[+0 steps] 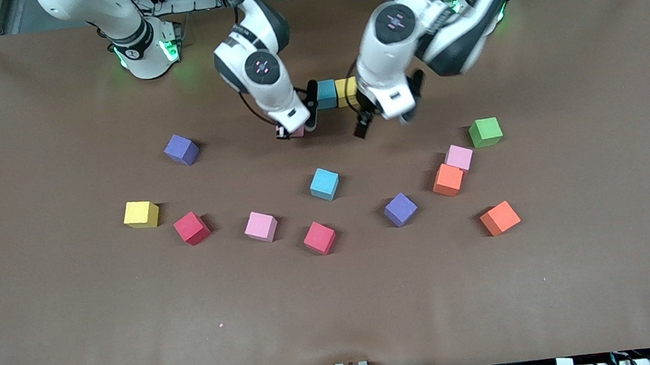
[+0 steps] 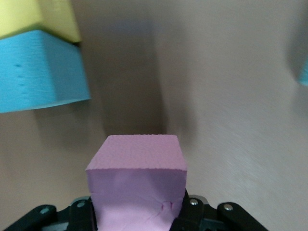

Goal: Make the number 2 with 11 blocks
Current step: 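Set pink by the cyan with the right gripper while the left gripper reaches purple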

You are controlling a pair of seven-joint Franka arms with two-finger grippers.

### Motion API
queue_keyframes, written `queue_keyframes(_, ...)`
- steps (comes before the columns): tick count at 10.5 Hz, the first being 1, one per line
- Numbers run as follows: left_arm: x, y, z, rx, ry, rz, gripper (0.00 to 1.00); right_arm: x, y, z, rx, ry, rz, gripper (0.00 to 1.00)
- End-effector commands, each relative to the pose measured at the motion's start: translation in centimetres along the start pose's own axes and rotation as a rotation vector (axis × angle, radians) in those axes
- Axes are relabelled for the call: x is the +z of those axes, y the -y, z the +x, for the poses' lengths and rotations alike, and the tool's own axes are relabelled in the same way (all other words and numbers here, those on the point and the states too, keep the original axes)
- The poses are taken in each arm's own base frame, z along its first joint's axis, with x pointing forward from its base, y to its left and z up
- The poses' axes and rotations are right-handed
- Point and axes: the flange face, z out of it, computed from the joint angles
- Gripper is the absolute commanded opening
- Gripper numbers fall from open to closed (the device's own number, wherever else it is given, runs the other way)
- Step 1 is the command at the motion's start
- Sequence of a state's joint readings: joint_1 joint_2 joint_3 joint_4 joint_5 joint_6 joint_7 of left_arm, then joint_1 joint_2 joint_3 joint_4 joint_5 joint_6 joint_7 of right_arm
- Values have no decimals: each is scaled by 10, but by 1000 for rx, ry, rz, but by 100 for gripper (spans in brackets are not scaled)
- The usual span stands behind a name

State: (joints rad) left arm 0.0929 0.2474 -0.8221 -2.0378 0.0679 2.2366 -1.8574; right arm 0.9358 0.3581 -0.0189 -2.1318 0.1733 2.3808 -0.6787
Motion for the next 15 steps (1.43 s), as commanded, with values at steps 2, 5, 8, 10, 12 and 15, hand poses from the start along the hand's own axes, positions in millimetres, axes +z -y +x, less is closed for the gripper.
queue_keyframes(2,-6,-54,106,184,20,-1,100,6,16,3,-90,51,-38,45)
queue_keyframes(5,16,-114,151,294,36,56,100,14,42,12,-95,72,-29,45)
queue_keyframes(8,52,-128,156,364,-41,114,100,20,59,20,-65,80,-32,47)
queue_keyframes(10,76,-128,162,366,-72,143,100,28,75,26,-47,92,-33,48)
queue_keyframes(12,78,-128,160,355,-68,141,100,31,80,29,-45,91,-36,48)
queue_keyframes(15,83,-134,151,276,-71,80,100,35,83,32,-45,85,-42,49)
